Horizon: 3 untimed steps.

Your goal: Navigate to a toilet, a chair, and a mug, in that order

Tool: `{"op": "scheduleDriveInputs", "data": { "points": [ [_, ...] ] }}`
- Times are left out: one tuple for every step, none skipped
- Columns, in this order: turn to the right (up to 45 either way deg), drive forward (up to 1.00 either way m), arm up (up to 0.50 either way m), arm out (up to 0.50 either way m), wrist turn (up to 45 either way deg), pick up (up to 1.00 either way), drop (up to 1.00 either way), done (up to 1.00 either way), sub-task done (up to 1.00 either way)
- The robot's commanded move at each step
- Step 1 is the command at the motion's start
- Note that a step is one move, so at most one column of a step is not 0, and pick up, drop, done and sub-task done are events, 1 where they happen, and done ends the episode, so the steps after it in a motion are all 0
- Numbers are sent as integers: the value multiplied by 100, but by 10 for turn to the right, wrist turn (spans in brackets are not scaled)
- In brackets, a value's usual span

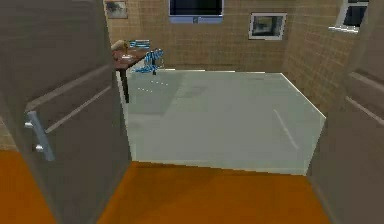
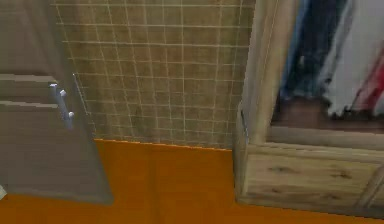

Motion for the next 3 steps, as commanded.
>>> {"op": "scheduleDriveInputs", "data": {
  "points": [
    [0, 100, 0, 0, 0, 0, 0, 0, 0],
    [-30, 0, 0, 0, 0, 0, 0, 0, 0],
    [0, 90, 0, 0, 0, 0, 0, 0, 0]
  ]
}}
